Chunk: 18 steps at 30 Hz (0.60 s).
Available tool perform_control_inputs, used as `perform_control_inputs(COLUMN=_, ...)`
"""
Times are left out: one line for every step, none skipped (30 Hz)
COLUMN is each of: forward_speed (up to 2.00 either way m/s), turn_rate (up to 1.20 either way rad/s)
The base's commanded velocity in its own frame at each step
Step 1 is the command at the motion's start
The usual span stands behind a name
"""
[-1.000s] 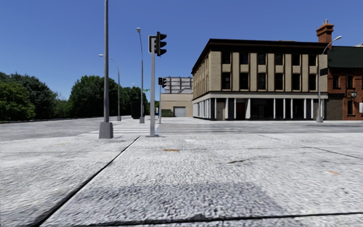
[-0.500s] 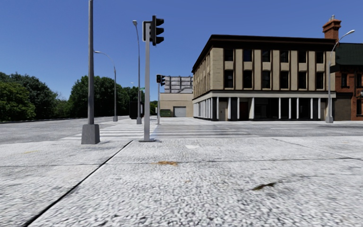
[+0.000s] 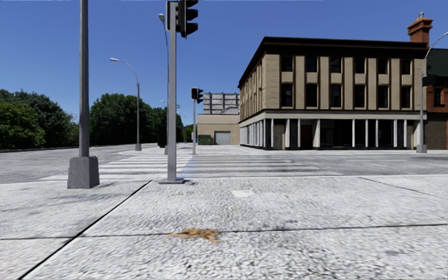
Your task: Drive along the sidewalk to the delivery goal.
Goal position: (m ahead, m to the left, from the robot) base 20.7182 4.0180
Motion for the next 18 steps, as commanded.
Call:
perform_control_inputs(forward_speed=2.00, turn_rate=0.00)
perform_control_inputs(forward_speed=2.00, turn_rate=0.00)
perform_control_inputs(forward_speed=2.00, turn_rate=0.00)
perform_control_inputs(forward_speed=2.00, turn_rate=0.00)
perform_control_inputs(forward_speed=2.00, turn_rate=0.00)
perform_control_inputs(forward_speed=2.00, turn_rate=0.00)
perform_control_inputs(forward_speed=2.00, turn_rate=0.00)
perform_control_inputs(forward_speed=2.00, turn_rate=0.00)
perform_control_inputs(forward_speed=2.00, turn_rate=0.00)
perform_control_inputs(forward_speed=2.00, turn_rate=0.00)
perform_control_inputs(forward_speed=2.00, turn_rate=0.00)
perform_control_inputs(forward_speed=2.00, turn_rate=0.00)
perform_control_inputs(forward_speed=2.00, turn_rate=0.00)
perform_control_inputs(forward_speed=2.00, turn_rate=0.00)
perform_control_inputs(forward_speed=2.00, turn_rate=0.00)
perform_control_inputs(forward_speed=2.00, turn_rate=0.00)
perform_control_inputs(forward_speed=2.00, turn_rate=0.00)
perform_control_inputs(forward_speed=2.00, turn_rate=0.00)
